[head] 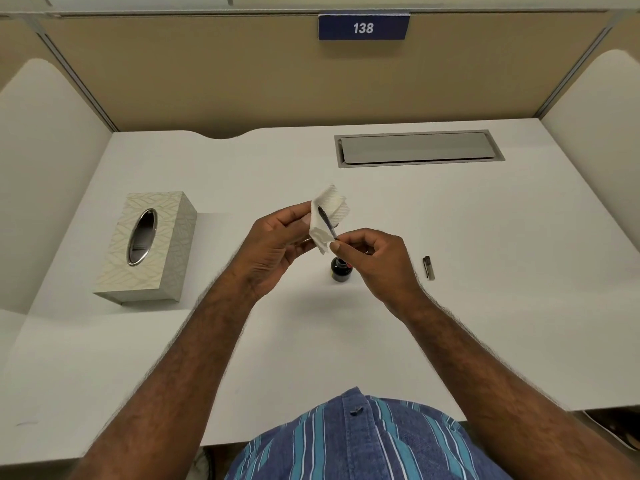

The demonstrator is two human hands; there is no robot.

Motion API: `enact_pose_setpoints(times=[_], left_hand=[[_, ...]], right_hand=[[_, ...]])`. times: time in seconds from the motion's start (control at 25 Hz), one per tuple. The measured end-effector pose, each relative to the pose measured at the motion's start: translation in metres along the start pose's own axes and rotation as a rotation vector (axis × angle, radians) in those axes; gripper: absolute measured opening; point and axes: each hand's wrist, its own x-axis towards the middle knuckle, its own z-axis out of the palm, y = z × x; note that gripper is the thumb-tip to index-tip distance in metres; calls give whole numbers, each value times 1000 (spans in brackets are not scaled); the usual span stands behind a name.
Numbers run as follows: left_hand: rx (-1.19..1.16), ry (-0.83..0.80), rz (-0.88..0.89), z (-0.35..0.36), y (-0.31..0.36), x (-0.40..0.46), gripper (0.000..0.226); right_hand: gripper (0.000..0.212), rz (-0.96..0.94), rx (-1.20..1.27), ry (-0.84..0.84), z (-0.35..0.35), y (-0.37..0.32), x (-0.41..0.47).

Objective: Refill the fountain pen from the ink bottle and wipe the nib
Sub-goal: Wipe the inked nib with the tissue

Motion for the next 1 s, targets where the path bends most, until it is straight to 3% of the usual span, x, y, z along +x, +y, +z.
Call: enact_pose_setpoints(times=[0.24, 0.68, 1.0], left_hand=[[12, 145, 53, 19, -9, 6, 29], [-12, 225, 45, 21, -2, 13, 12], [-97, 299, 61, 10, 0, 17, 19]], right_hand=[[11, -21, -29, 23, 3, -7, -2], [11, -19, -6, 0, 5, -10, -5], [6, 2, 7, -56, -2, -2, -8]])
